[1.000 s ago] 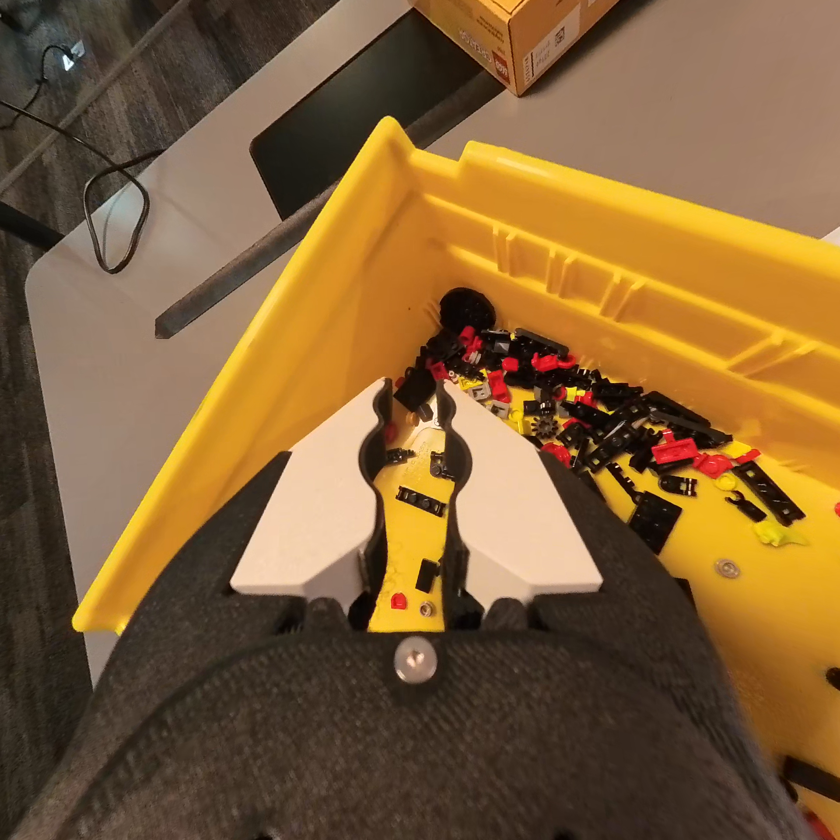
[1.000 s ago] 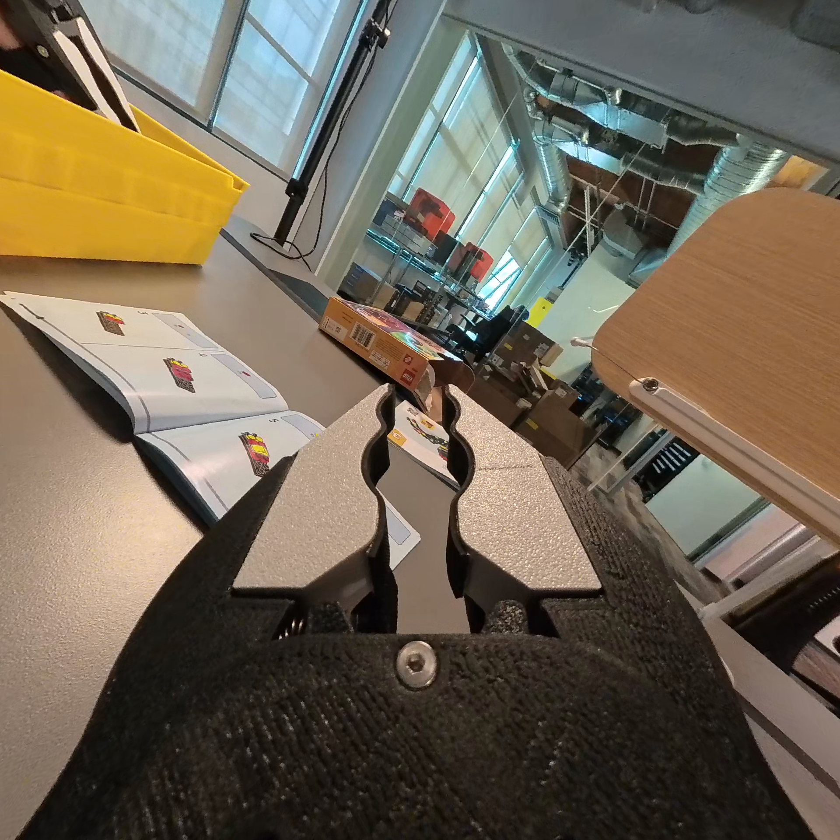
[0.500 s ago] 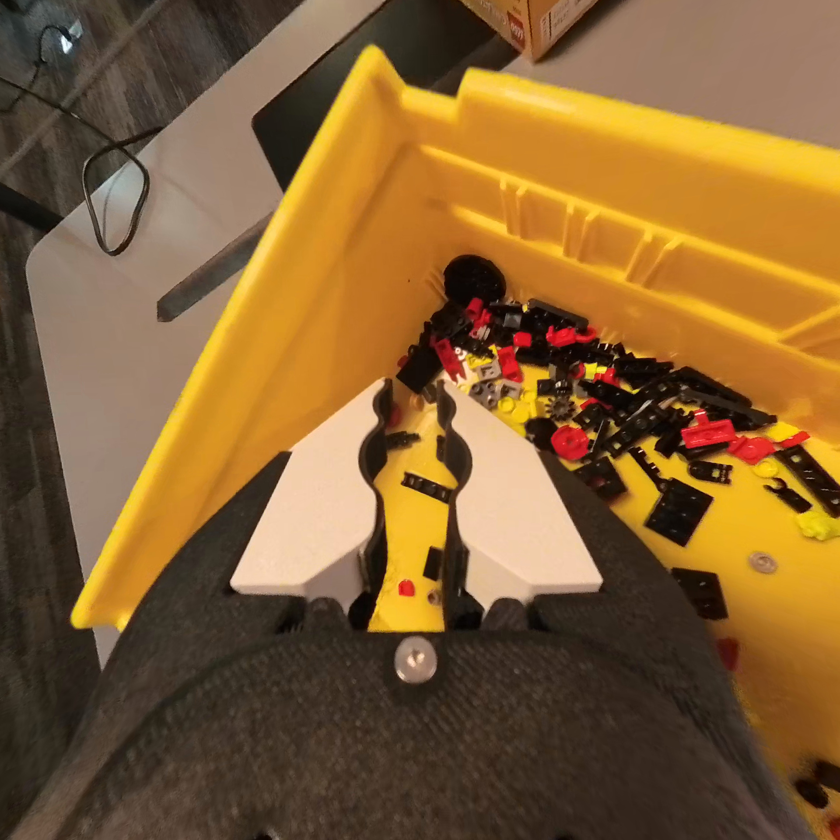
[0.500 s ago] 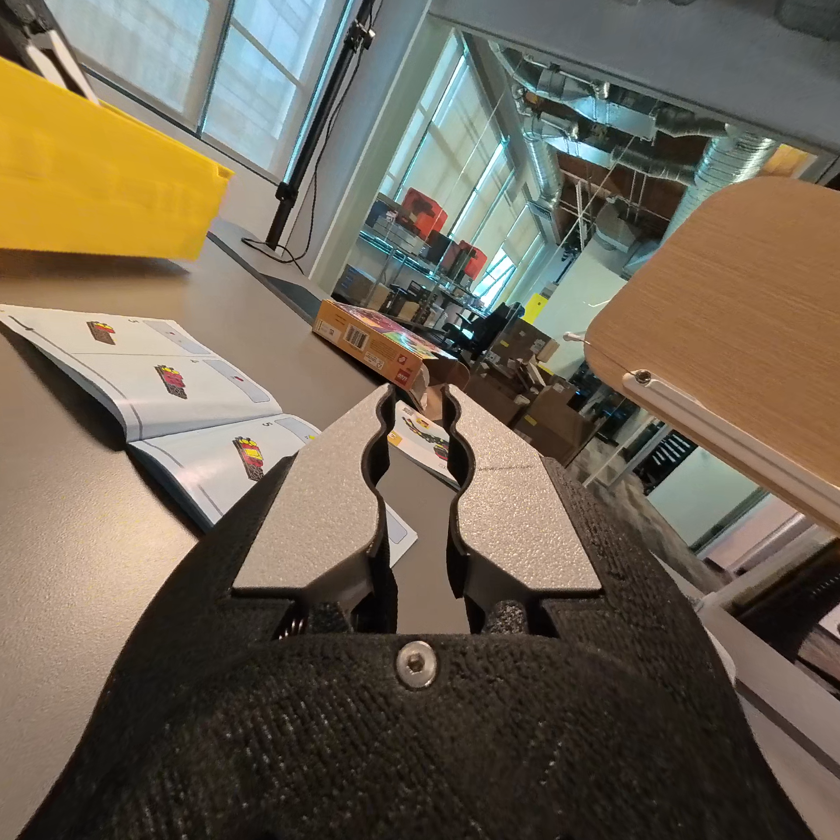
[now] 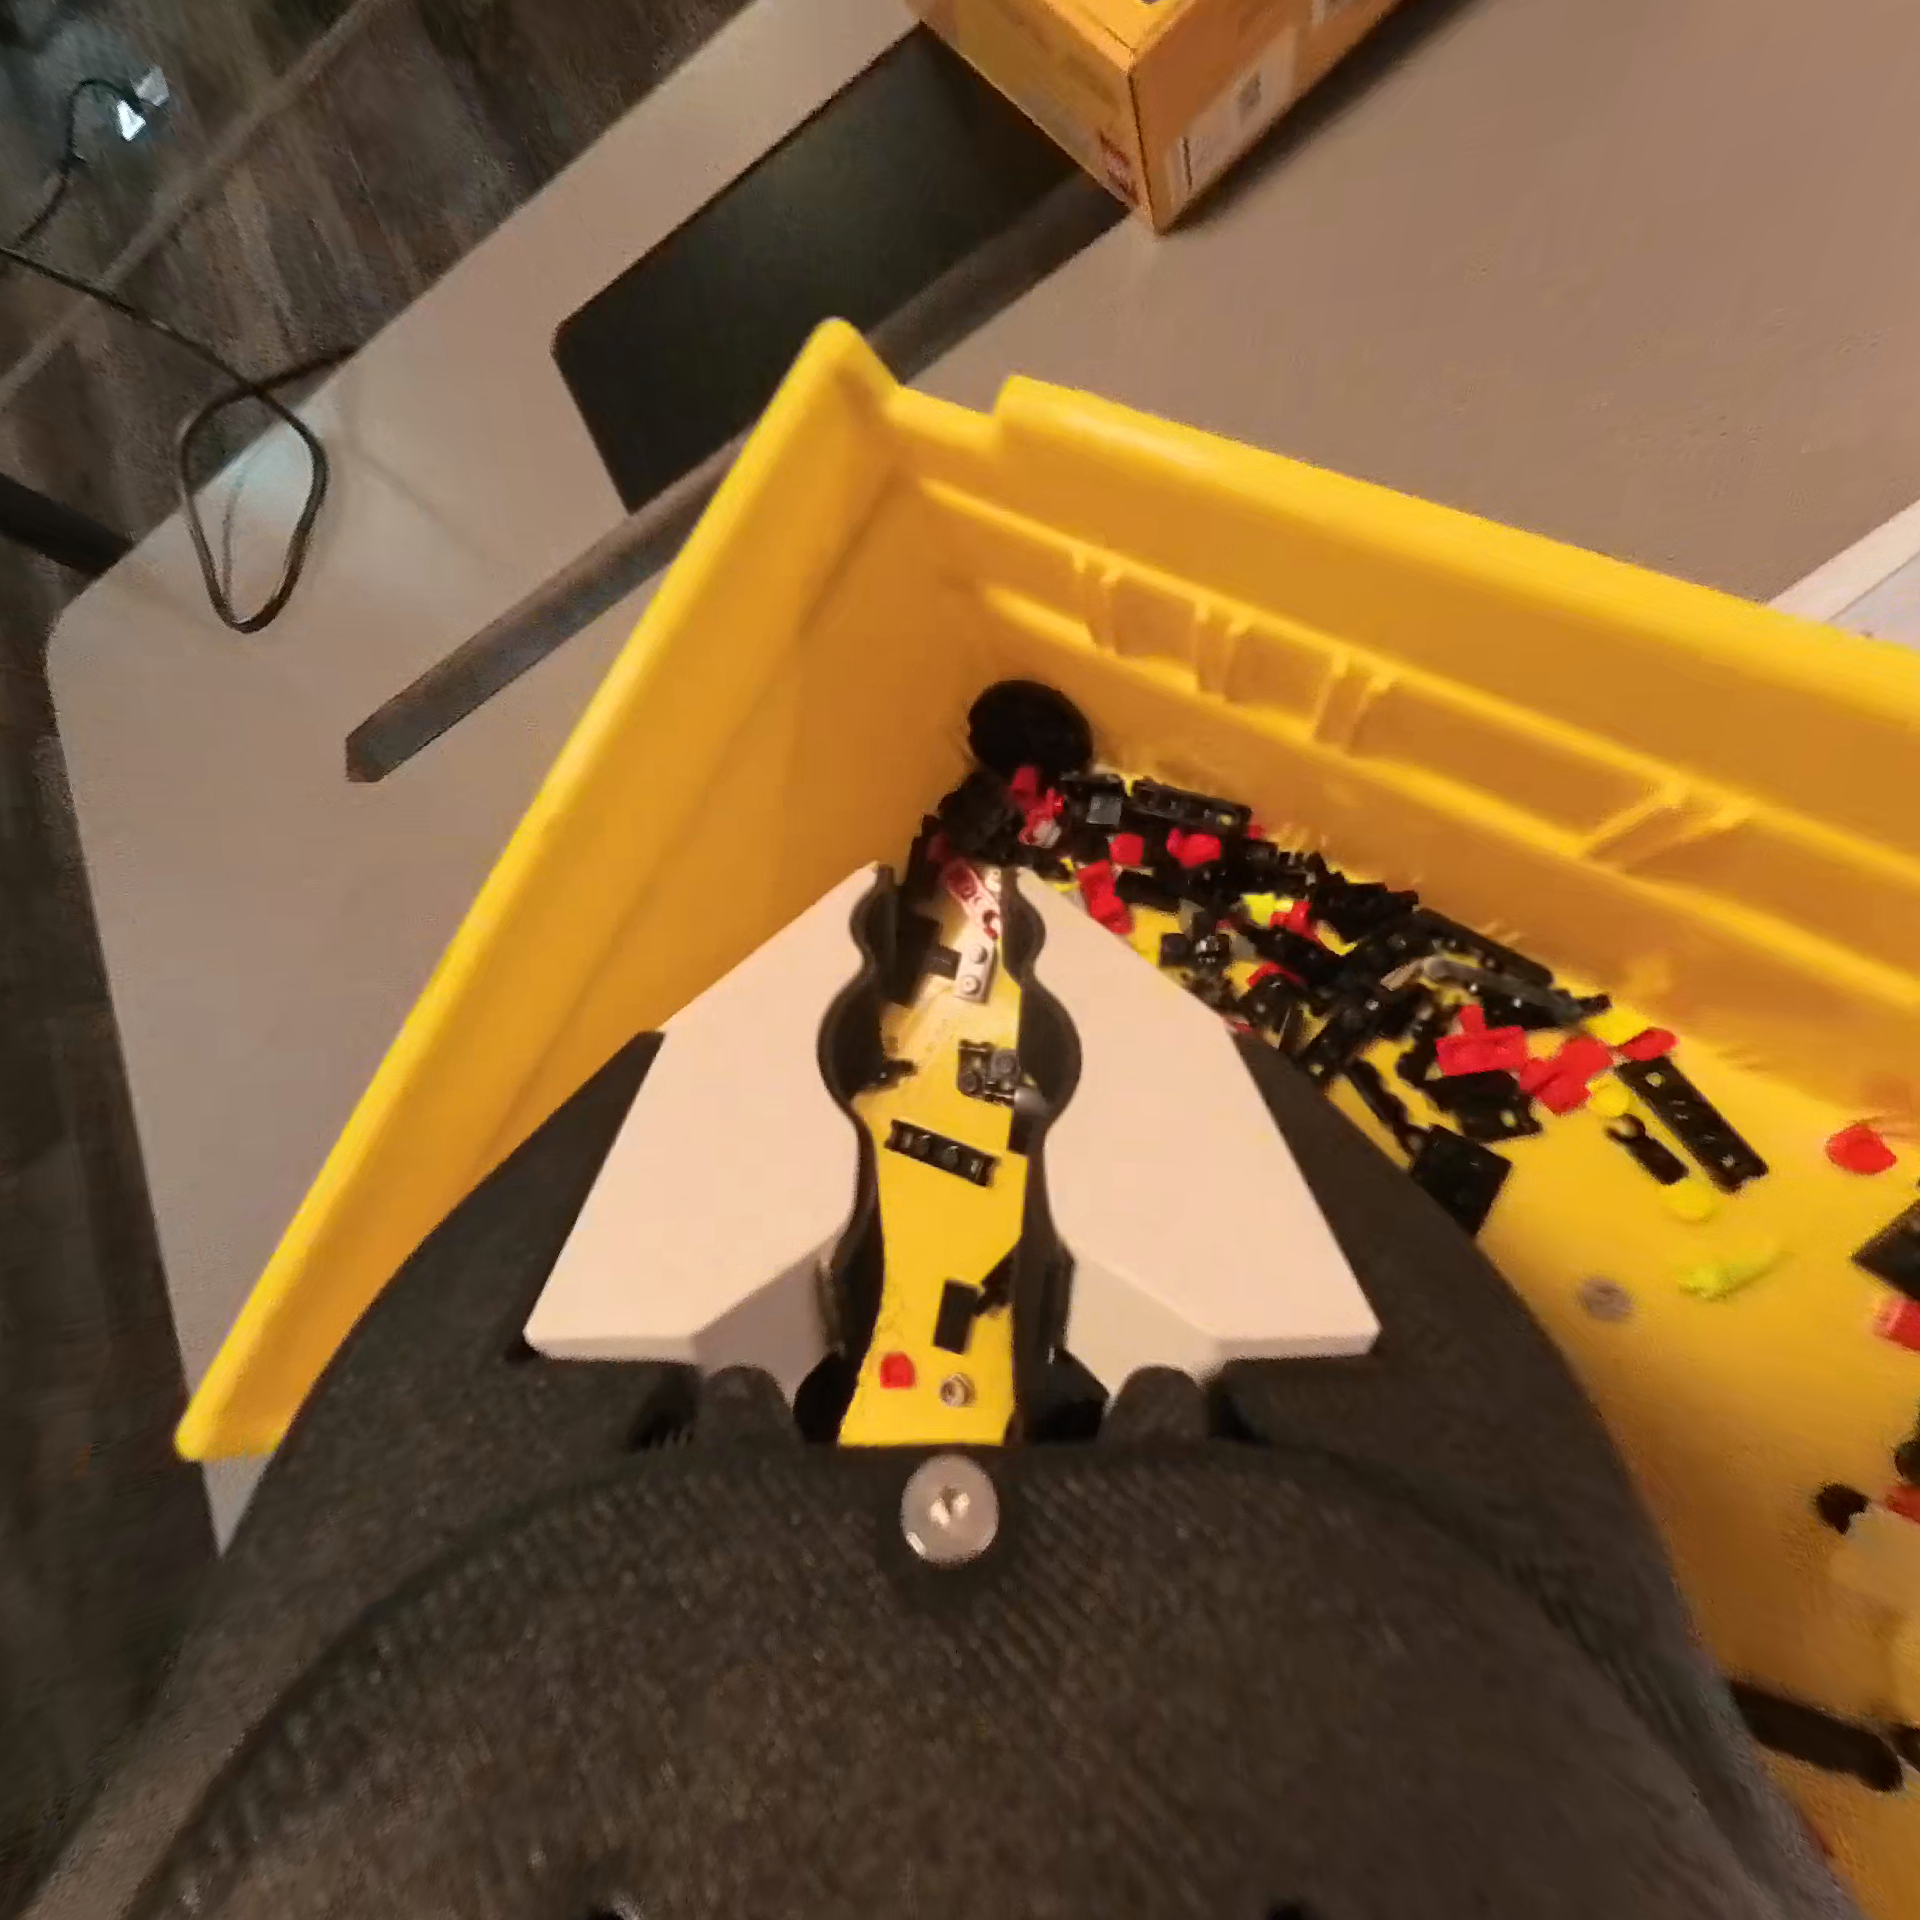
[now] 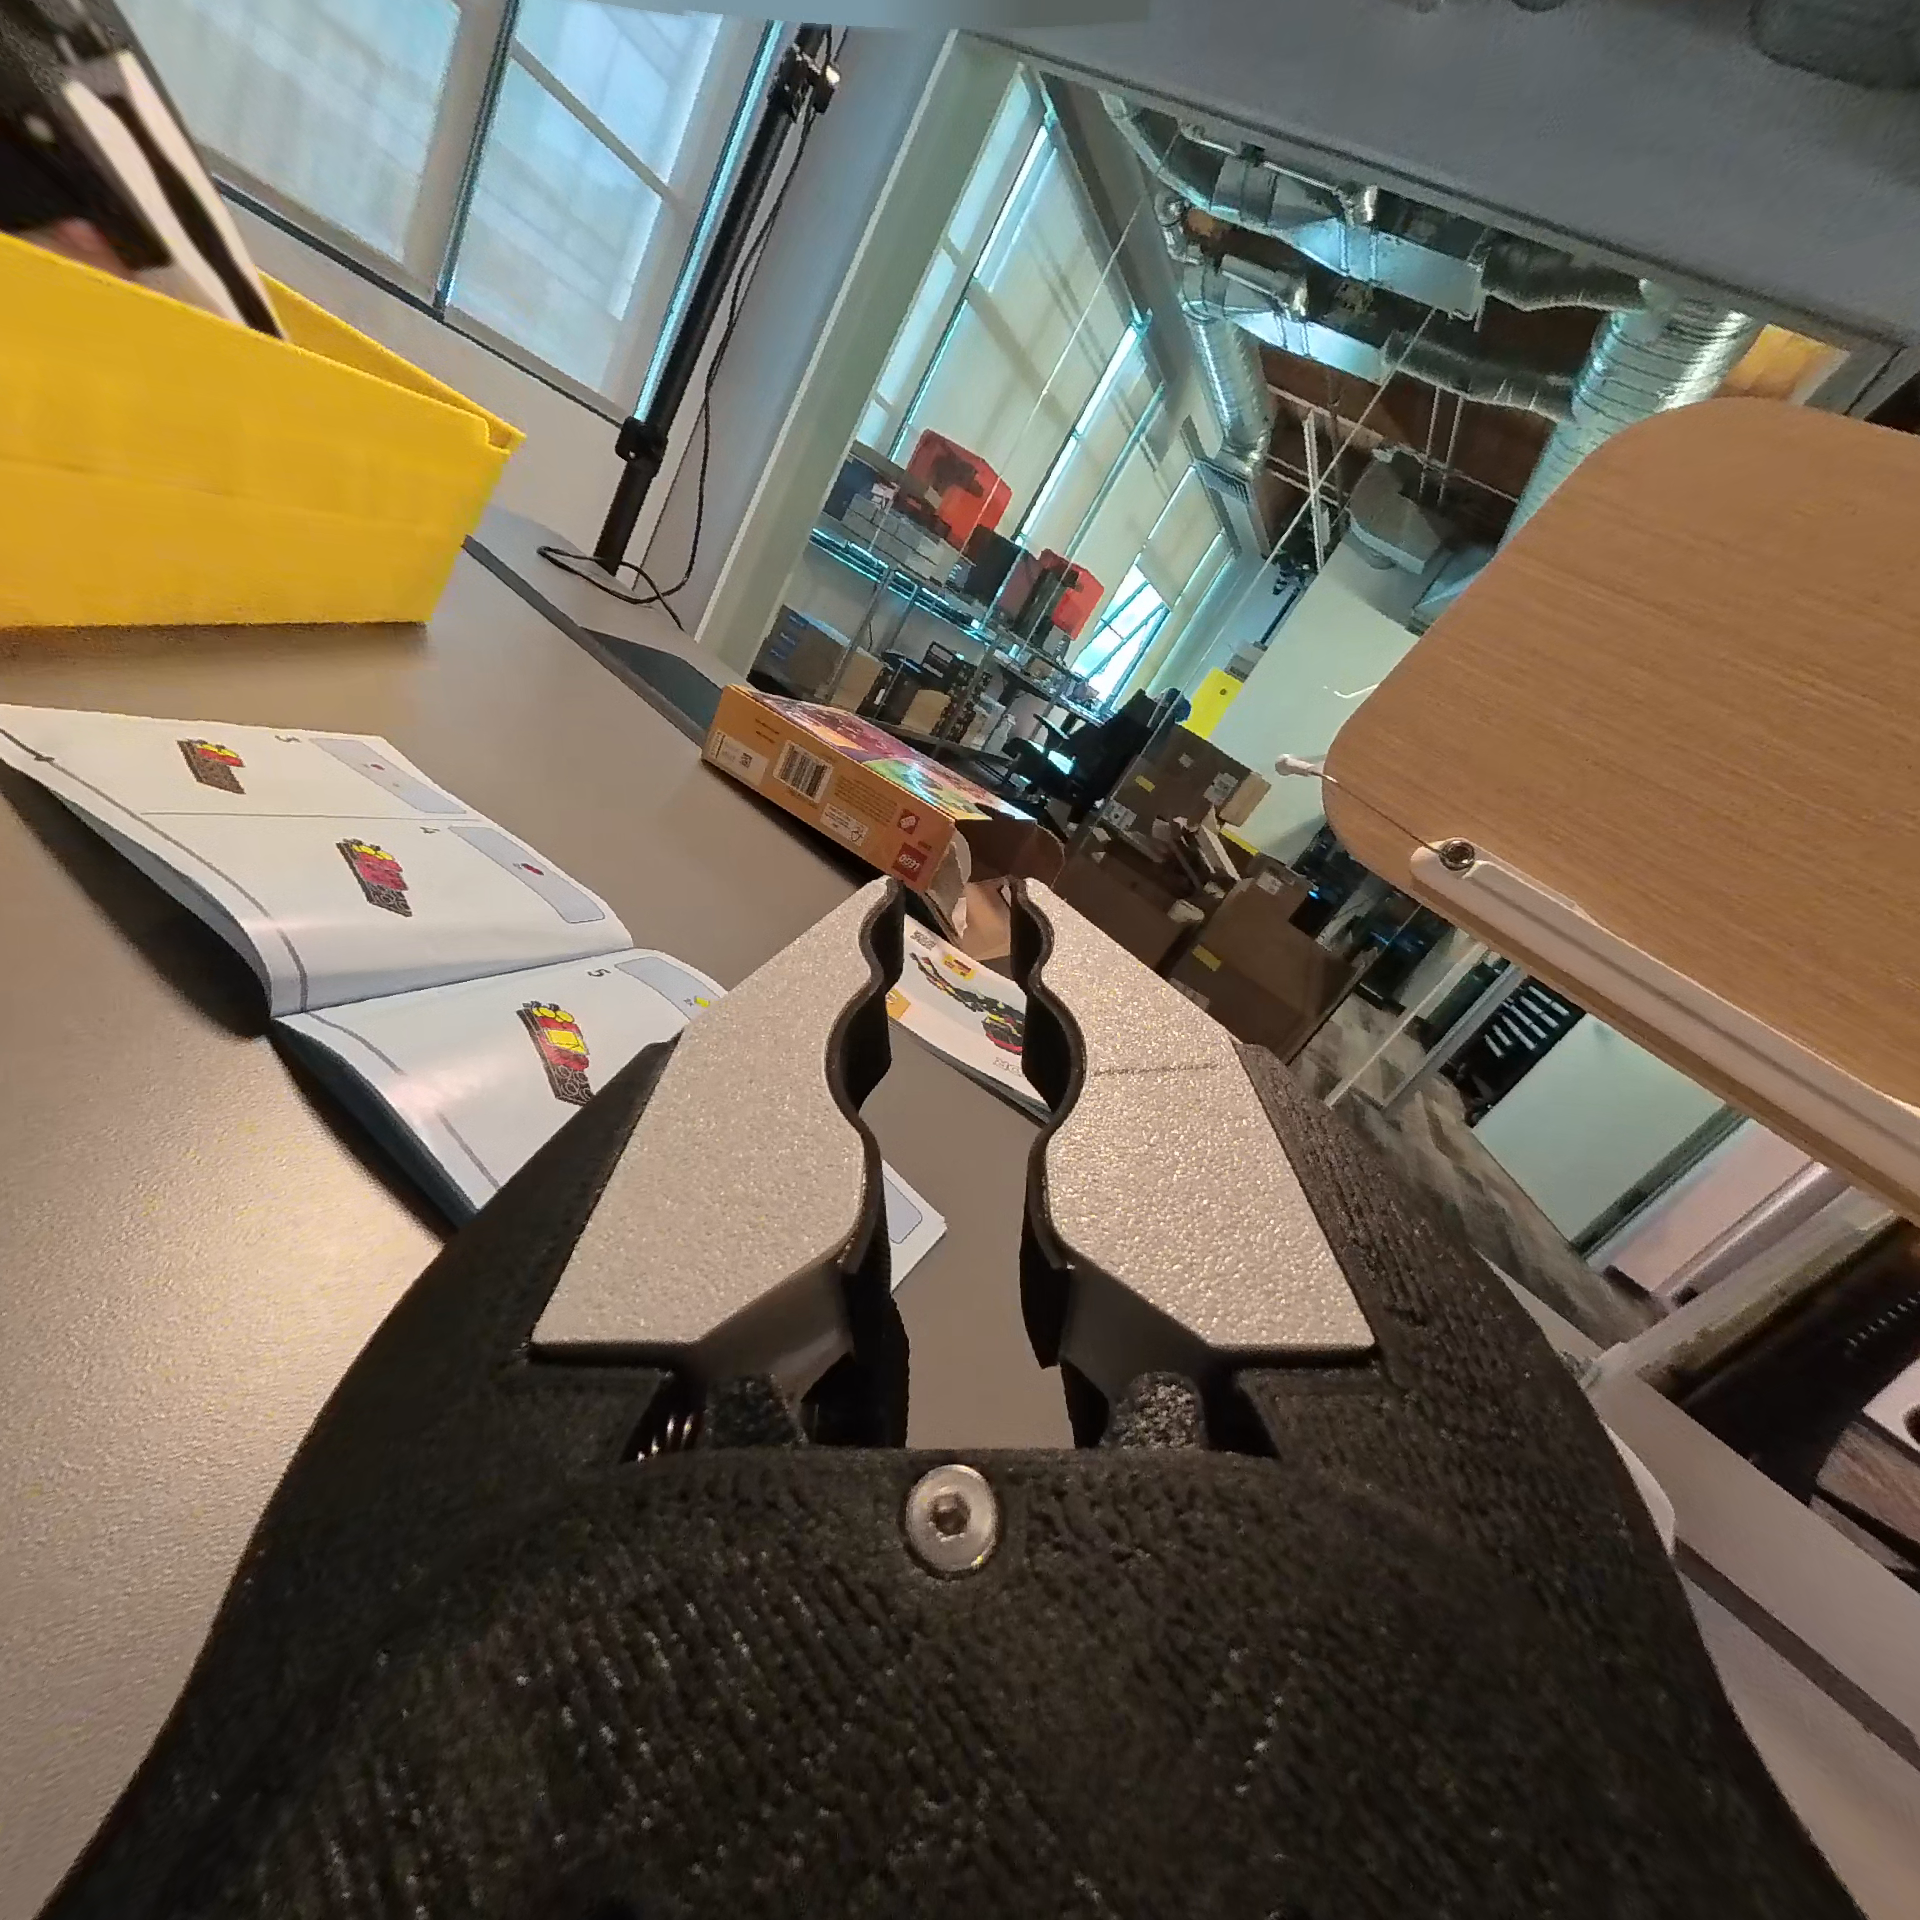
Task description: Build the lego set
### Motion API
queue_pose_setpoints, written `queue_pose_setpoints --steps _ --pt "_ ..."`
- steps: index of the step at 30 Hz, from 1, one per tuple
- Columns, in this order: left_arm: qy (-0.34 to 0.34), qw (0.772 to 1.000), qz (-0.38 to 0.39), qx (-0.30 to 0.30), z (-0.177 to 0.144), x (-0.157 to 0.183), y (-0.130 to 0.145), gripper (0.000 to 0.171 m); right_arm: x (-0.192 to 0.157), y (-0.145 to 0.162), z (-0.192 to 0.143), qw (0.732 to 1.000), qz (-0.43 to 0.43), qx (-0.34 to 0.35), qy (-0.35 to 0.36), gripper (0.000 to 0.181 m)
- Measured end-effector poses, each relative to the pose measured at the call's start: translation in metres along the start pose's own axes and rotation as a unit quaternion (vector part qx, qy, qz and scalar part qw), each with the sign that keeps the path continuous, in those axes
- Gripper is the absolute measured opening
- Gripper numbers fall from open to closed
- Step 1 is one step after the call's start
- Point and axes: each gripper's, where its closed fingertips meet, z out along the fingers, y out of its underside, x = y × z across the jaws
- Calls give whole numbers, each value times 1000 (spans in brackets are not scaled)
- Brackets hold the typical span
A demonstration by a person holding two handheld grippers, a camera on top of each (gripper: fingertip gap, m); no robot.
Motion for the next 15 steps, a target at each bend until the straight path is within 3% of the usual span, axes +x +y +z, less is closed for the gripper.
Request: queue_pose_setpoints --steps 4,10,15 --pt "33 998 -48 -11 -5 -6 4 19 0 0 0 1000 0 -1 0 18" --pt "84 974 -137 -157 3 -6 40 31 -2 0 0 1000 -7 -3 -2 18" --pt "134 953 -162 -217 13 -1 53 27 -2 -1 -1 1000 -7 -4 -3 18"
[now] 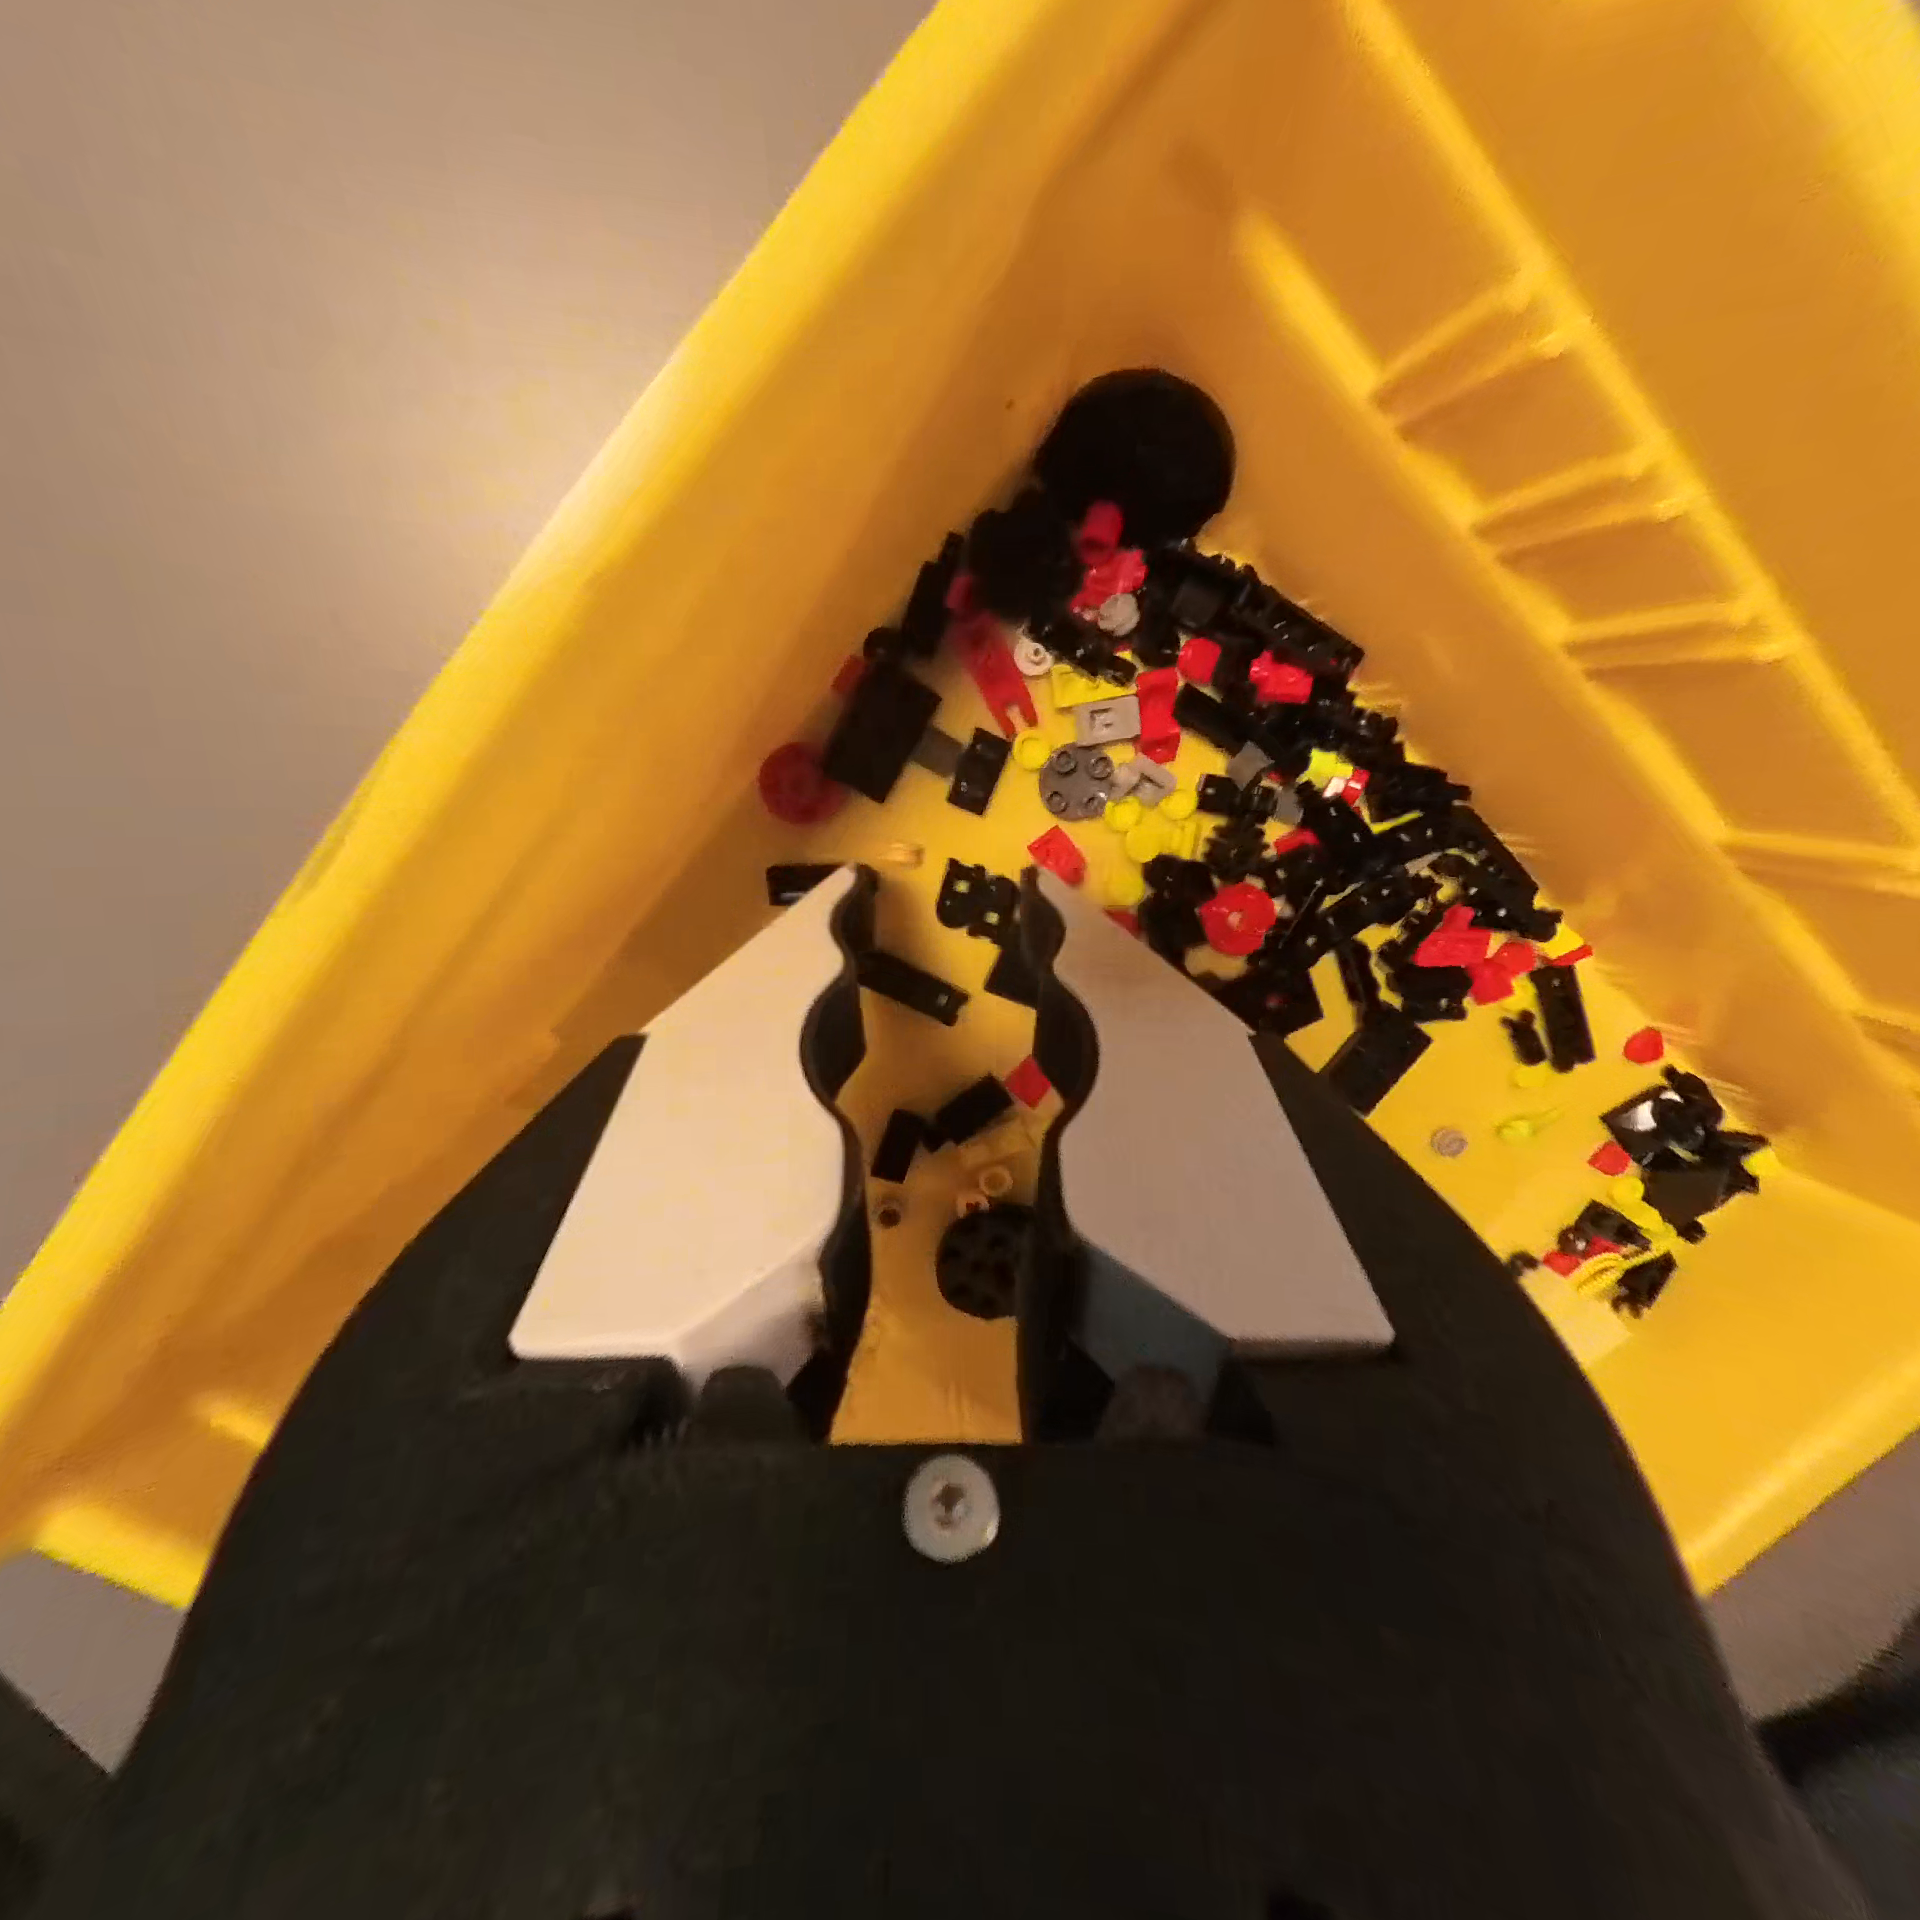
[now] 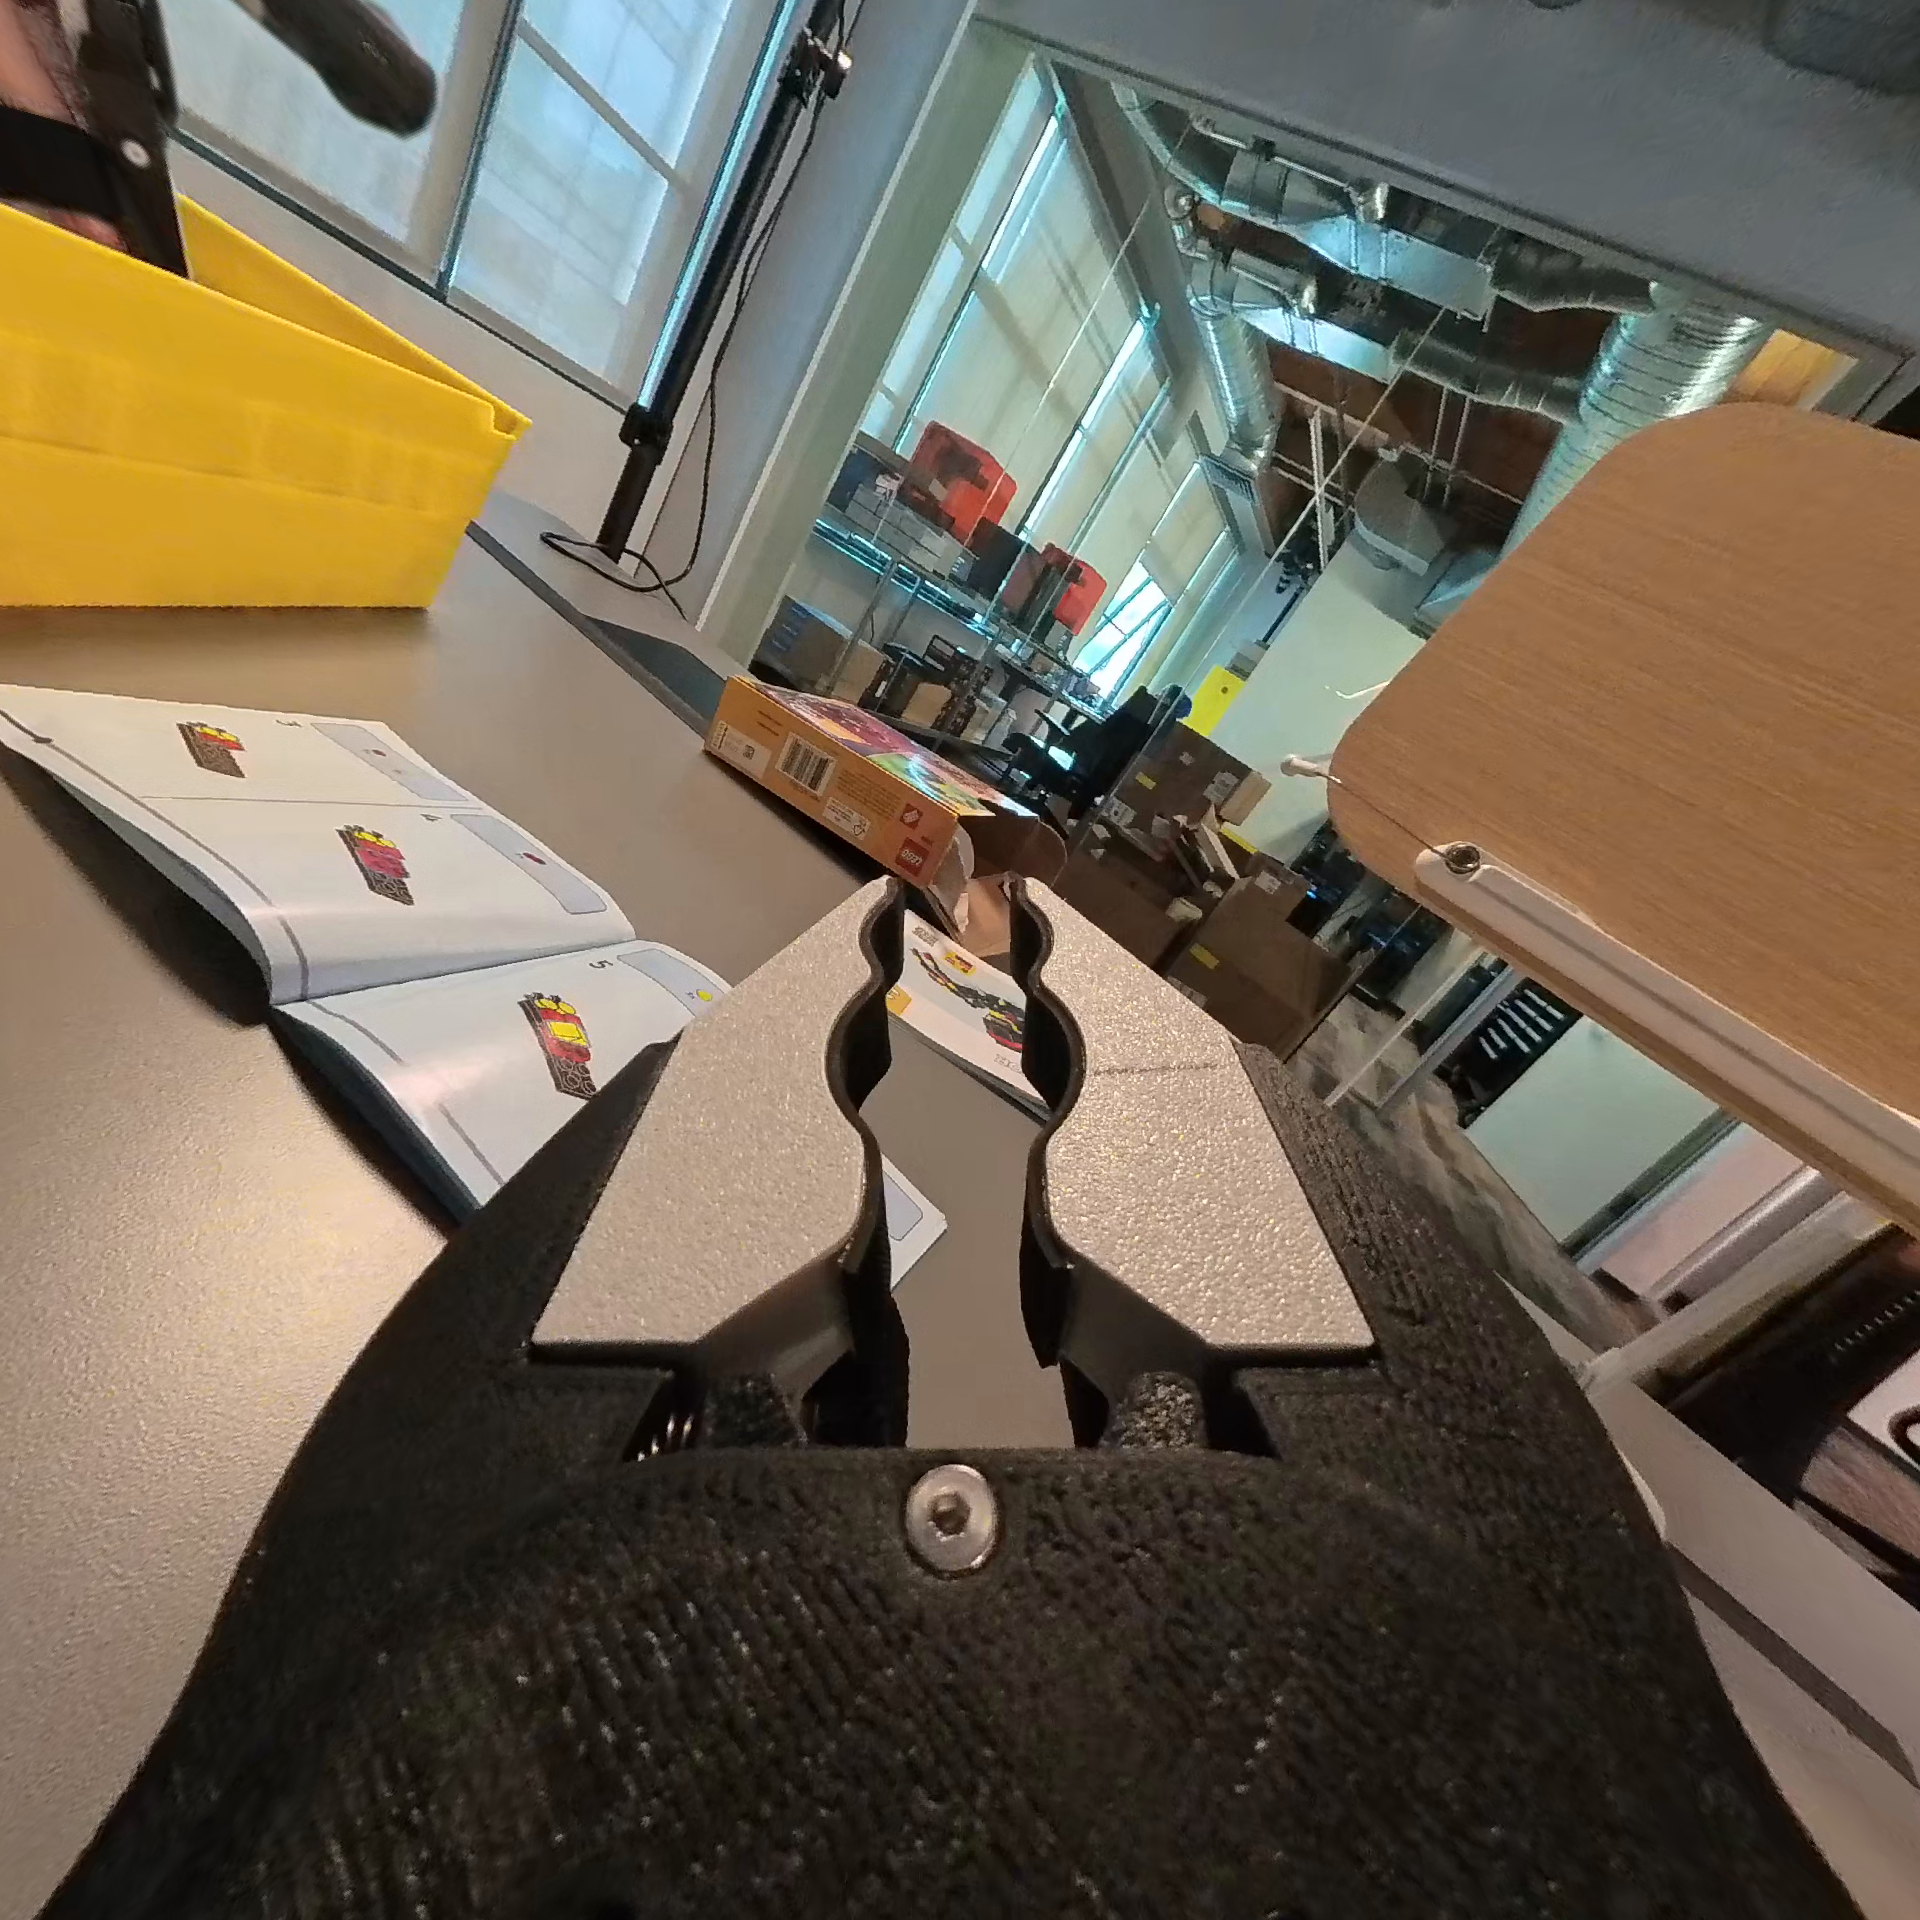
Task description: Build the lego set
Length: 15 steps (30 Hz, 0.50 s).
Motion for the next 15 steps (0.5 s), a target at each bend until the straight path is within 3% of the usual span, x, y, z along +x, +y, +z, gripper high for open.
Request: queue_pose_setpoints --steps 8,15 --pt "-63 993 58 -76 -3 -18 16 19 -1 0 0 1000 -5 -2 -2 18" --pt "-69 990 84 -87 -6 -16 12 17 -2 0 -1 1000 -8 -3 -3 18"
